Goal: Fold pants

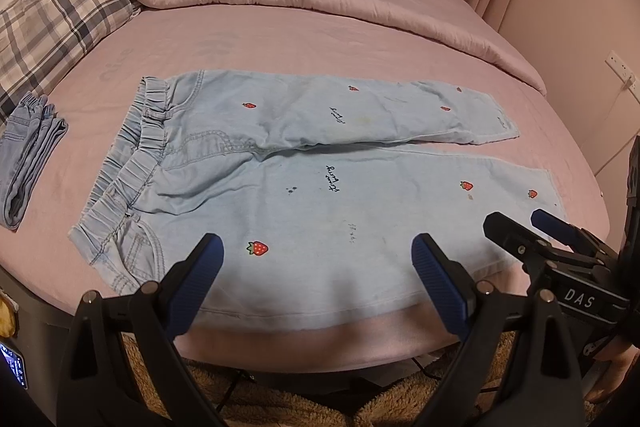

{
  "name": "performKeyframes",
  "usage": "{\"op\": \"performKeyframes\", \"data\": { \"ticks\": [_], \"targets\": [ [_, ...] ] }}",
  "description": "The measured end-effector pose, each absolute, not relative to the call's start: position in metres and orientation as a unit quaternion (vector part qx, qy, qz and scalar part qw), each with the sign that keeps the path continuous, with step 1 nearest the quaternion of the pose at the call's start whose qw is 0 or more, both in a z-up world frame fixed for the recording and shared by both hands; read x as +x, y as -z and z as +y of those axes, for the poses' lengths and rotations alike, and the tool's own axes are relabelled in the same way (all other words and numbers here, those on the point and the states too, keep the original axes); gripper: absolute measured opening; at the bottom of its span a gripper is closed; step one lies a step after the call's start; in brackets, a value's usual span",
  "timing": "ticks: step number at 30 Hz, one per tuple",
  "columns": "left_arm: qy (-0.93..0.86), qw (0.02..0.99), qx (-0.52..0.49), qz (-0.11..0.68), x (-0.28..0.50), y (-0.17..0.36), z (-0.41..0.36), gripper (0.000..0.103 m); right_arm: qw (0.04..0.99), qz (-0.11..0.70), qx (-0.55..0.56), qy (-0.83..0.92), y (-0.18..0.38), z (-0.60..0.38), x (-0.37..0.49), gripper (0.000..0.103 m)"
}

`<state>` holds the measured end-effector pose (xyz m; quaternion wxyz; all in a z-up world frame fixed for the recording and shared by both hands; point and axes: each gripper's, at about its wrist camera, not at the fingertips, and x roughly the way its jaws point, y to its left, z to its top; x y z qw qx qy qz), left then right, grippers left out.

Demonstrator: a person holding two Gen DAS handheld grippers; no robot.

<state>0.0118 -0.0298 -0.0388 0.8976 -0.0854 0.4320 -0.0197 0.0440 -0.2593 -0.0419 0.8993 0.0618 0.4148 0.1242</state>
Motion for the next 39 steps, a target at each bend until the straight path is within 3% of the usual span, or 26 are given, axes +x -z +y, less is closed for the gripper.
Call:
{"op": "performKeyframes", "data": {
  "ticks": [39],
  "targets": [
    [0.031, 0.891, -0.105, 0.441, 0.0143, 0.0435, -0.0224, 0.094, 0.901, 0.417, 0.059, -0.106, 0.0457, -0.2647, 0.0425, 0.102]
  ]
}}
